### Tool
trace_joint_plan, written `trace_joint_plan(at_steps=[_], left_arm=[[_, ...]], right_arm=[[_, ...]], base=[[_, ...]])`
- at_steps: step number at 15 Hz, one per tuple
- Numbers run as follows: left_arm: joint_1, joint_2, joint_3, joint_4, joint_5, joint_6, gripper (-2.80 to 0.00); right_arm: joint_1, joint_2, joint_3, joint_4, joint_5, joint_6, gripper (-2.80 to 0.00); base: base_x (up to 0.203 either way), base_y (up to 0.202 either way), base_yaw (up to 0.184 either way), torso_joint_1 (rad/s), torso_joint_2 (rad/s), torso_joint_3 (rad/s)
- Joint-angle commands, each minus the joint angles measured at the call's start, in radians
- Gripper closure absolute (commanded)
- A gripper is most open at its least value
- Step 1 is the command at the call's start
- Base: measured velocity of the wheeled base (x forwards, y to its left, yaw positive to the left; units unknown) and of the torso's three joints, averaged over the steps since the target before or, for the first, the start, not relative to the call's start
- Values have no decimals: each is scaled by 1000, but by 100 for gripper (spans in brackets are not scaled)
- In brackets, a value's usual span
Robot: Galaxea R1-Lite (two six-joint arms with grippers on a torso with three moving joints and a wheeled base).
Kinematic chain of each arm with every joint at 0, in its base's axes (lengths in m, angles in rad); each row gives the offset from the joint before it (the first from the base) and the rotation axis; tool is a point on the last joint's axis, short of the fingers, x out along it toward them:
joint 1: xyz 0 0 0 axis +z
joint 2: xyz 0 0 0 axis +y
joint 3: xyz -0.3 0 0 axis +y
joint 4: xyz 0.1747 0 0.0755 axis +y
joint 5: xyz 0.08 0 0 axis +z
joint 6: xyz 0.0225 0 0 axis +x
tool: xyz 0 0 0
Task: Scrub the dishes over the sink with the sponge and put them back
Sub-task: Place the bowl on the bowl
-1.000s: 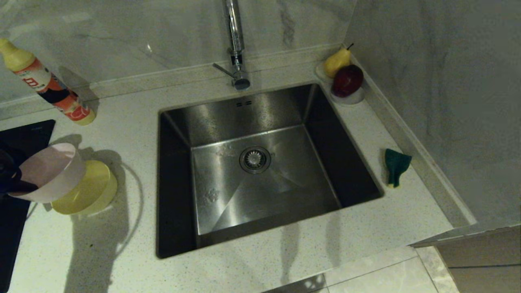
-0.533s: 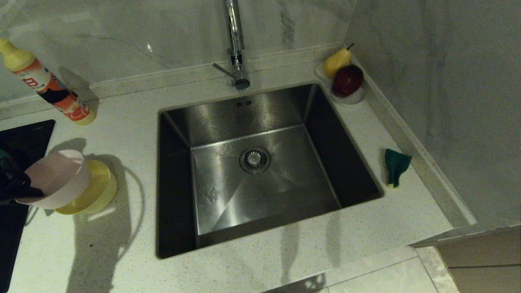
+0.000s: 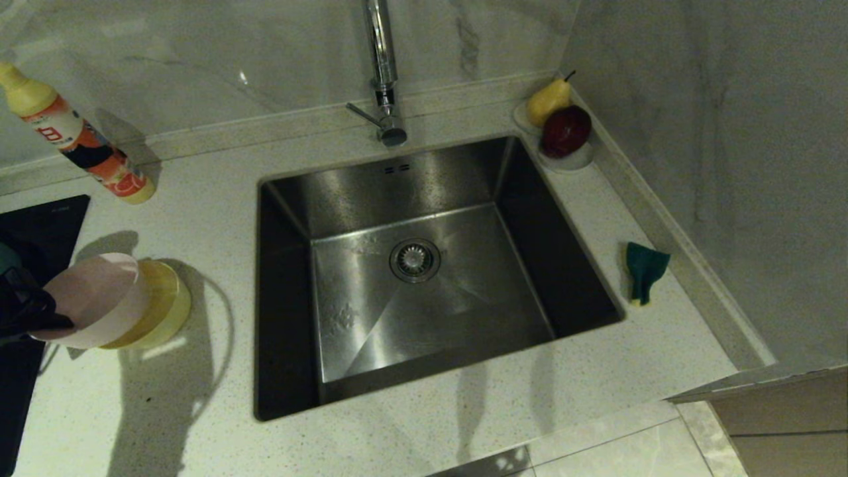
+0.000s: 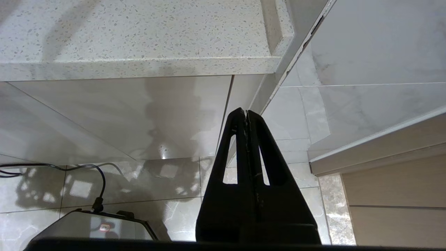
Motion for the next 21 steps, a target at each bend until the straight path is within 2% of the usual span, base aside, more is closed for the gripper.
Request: trace_joint_plan(at_steps=[1, 16, 19, 20, 21], left_arm=[[-1, 7, 2, -22, -2, -9, 0], [-56, -5, 13, -69, 5, -25, 0], [-56, 4, 14, -70, 49, -24, 0], [-56, 5, 12, -72, 51, -23, -280], [-56, 5, 14, -84, 53, -25, -280]], right_arm=[[0, -3, 0, 0, 0, -1, 0], [0, -3, 0, 0, 0, -1, 0], [0, -3, 0, 0, 0, -1, 0], [0, -3, 0, 0, 0, -1, 0], [0, -3, 0, 0, 0, -1, 0]], base=[[0, 0, 0, 0, 0, 0], [0, 0, 0, 0, 0, 0], [0, 0, 0, 0, 0, 0], [0, 0, 0, 0, 0, 0], [0, 0, 0, 0, 0, 0]])
